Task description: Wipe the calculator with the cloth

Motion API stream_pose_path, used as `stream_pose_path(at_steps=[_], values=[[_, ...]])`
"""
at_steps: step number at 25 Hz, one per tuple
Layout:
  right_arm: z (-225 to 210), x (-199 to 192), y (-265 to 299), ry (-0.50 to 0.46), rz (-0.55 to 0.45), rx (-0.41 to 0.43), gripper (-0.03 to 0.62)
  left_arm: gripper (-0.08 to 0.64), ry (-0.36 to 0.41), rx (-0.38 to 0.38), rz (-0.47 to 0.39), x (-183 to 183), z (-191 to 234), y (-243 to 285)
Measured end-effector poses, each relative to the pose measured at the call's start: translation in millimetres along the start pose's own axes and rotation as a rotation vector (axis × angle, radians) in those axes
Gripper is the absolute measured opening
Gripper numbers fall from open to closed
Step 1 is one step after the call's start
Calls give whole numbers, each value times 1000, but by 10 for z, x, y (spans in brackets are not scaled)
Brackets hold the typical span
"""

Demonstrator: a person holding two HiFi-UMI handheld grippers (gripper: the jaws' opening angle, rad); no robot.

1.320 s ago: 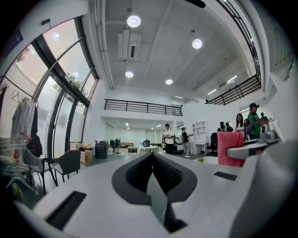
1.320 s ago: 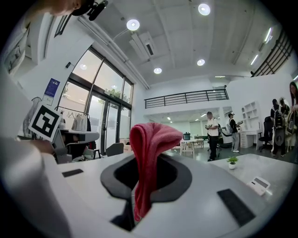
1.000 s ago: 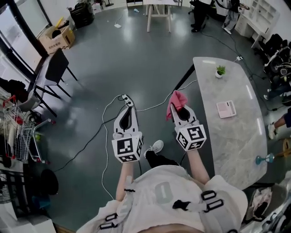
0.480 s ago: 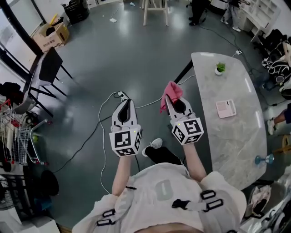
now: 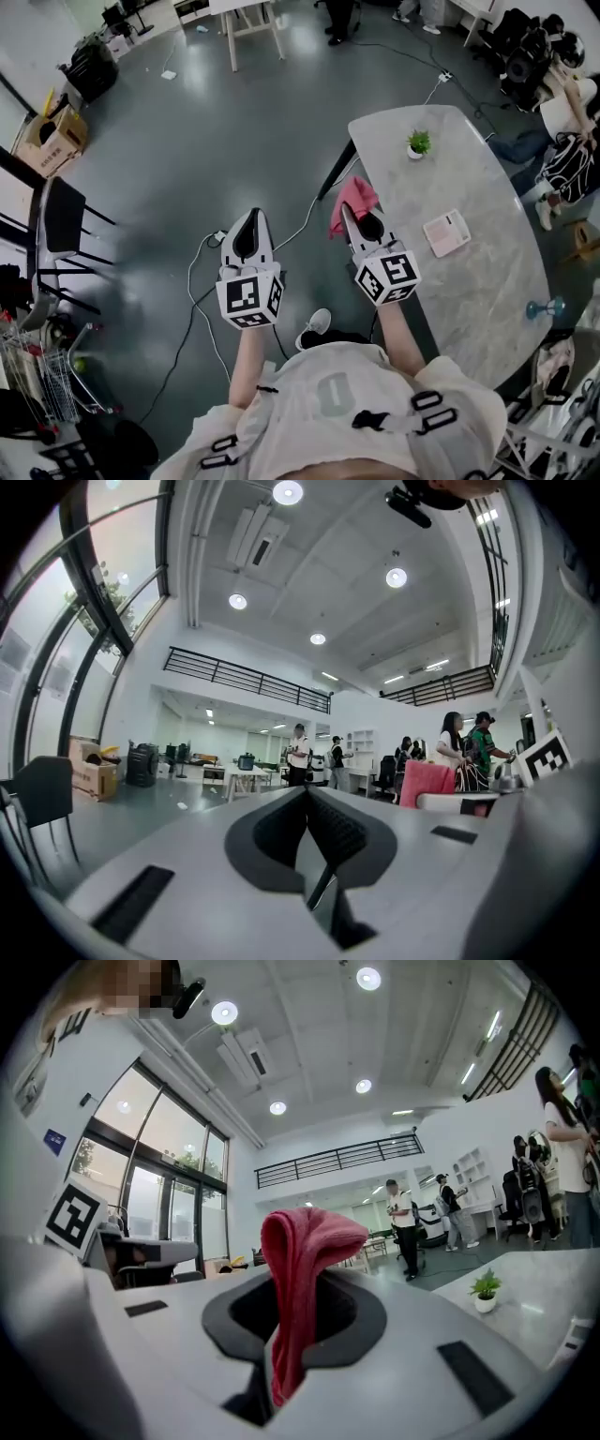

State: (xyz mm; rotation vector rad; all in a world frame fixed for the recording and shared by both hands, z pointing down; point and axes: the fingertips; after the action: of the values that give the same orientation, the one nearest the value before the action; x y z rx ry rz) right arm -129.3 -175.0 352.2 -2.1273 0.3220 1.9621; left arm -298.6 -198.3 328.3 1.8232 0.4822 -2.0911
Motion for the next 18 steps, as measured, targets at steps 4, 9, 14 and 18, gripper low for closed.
stream_pose_path(at_steps=[4, 9, 14, 18], values=[[-381, 204, -74, -36, -54, -113, 54, 21, 17, -118, -24, 156, -277, 440], [-960, 339, -554, -8, -114, -349, 54, 20, 6, -297, -2, 161, -801, 900], [-1476, 506, -1331, -35, -148, -589, 54, 20, -14, -505, 22, 136, -1710, 1190], [-1675, 478, -2024, -40, -149, -801, 54, 20, -24, -706, 80, -30, -2518, 1211]])
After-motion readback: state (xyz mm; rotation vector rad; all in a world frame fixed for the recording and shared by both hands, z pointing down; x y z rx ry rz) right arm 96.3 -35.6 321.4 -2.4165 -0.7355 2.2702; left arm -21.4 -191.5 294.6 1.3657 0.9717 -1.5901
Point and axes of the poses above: the fingertips, and each gripper's own axes: y forward along the fingers, z to its left, x out of its top, and after that the axes turned 3 degrees about -y, right-handed
